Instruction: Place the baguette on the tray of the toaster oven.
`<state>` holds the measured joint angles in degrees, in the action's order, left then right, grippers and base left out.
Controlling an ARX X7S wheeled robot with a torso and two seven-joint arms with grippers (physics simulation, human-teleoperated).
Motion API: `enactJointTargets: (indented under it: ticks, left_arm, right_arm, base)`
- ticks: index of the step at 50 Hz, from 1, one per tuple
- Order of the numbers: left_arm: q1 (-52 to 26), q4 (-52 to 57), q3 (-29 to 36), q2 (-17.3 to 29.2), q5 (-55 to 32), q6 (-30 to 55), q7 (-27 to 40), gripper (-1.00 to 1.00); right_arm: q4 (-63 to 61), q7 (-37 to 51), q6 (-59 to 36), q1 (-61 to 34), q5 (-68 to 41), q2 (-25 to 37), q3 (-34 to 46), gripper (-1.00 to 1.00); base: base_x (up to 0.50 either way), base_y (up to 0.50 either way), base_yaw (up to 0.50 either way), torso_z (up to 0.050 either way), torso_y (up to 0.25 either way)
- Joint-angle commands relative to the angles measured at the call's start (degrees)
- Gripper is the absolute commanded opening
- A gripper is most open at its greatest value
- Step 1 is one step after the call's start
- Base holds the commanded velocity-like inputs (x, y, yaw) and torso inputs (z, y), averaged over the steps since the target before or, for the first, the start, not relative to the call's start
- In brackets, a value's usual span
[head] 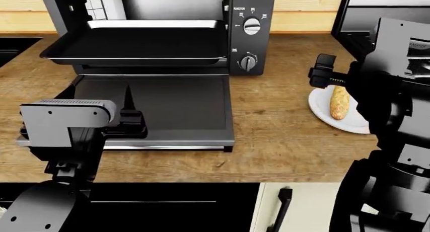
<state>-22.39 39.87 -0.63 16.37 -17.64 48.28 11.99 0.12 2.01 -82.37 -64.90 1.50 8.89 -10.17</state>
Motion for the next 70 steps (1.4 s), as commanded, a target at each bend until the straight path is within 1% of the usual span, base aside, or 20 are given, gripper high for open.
enactJointTargets:
  ticks: [1, 8, 19, 28, 46, 70]
  left_arm:
    - [0.1, -0.2, 0.1, 0.1, -0.2, -0.2, 0.2, 1.00]
    - [0.2, -0.7, 0.1, 0.2, -0.3, -0.6, 0.3, 1.00]
    - [0.4, -0.7, -0.1, 0.3, -0.8, -0.6, 0.5, 1.00]
    - [0.4, -1.1, 0.1, 0.4, -0.9, -1.0, 0.6, 1.00]
    - [0.4, -1.4, 0.2, 0.8, -1.2, -1.2, 1.0, 1.00]
    - [0.9, -1.9, 0.8, 1.2, -1.4, -2.2, 1.3, 1.00]
  right_arm:
    - [2.2, 0.7, 0.2, 0.9, 0.2, 0.1, 0.2, 1.00]
    - [3.1, 1.2, 1.0, 1.4, 0.3, -0.3, 0.6, 1.00]
    - [-1.0, 2.0, -0.8, 3.7, 0.5, -0.7, 0.6, 1.00]
    - [-0.8, 2.2, -0.1, 4.8, 0.4, -0.6, 0.6, 1.00]
    - [2.7, 2.9, 2.9, 5.7, 0.2, 0.1, -0.8, 1.00]
    - [6.4, 3.1, 5.5, 6.4, -0.2, 0.8, 0.5, 1.00]
  base:
    - [0.00, 0.00, 0.00, 0.000, 0.000]
    - [0.00, 0.00, 0.00, 0.000, 0.000]
    - [0.00, 0.00, 0.00, 0.000, 0.000]
    - [0.00, 0.00, 0.00, 0.000, 0.000]
    - [0.00, 0.00, 0.00, 0.000, 0.000]
    - [0.00, 0.00, 0.00, 0.000, 0.000]
